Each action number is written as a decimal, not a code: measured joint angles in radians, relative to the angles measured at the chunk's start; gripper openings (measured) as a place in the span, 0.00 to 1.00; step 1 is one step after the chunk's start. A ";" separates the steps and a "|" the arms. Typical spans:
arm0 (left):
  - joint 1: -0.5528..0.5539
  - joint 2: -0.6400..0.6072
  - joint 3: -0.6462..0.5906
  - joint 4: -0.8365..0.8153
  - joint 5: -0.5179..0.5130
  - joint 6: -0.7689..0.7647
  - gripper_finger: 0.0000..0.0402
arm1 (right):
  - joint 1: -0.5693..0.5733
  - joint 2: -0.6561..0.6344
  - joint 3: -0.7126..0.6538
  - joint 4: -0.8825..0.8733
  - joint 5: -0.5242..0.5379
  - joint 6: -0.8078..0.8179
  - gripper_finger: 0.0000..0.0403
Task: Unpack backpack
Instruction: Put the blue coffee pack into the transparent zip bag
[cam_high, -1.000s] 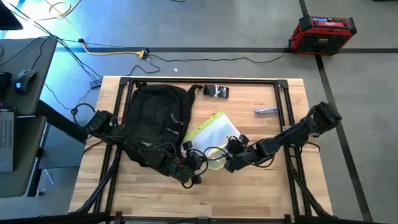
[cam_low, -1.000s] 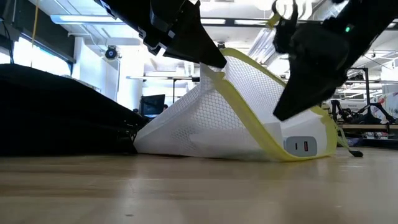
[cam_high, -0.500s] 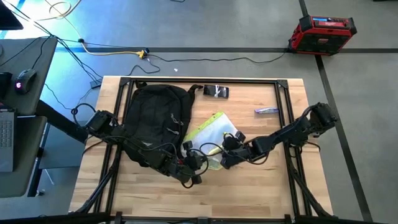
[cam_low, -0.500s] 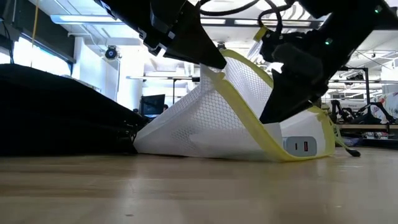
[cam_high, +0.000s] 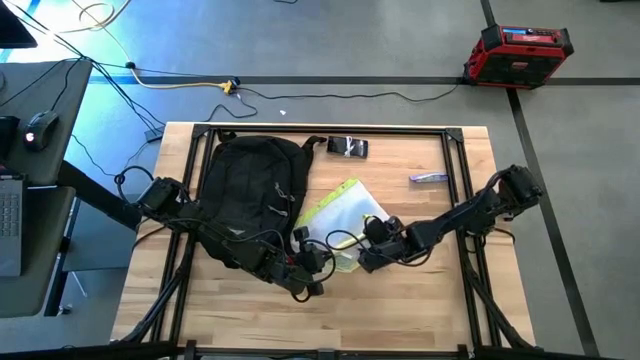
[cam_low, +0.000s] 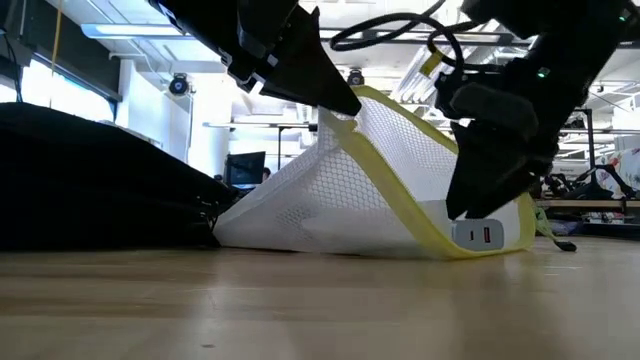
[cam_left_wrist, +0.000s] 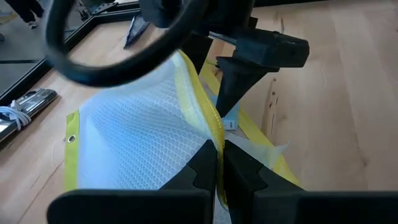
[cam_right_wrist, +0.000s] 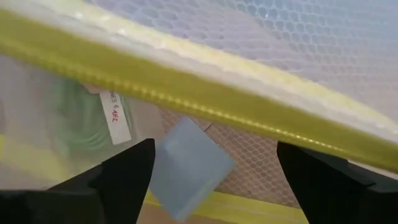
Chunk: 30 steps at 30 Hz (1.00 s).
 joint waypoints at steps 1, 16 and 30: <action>0.000 0.000 0.000 0.000 0.000 0.000 0.00 | 0.004 0.001 -0.004 0.012 0.009 0.012 0.81; 0.000 0.000 0.000 0.000 -0.001 -0.001 0.00 | -0.024 0.131 0.059 -0.052 -0.050 0.115 0.78; -0.001 0.000 0.000 -0.003 0.000 -0.001 0.00 | -0.001 0.137 0.154 -0.220 -0.060 0.052 0.59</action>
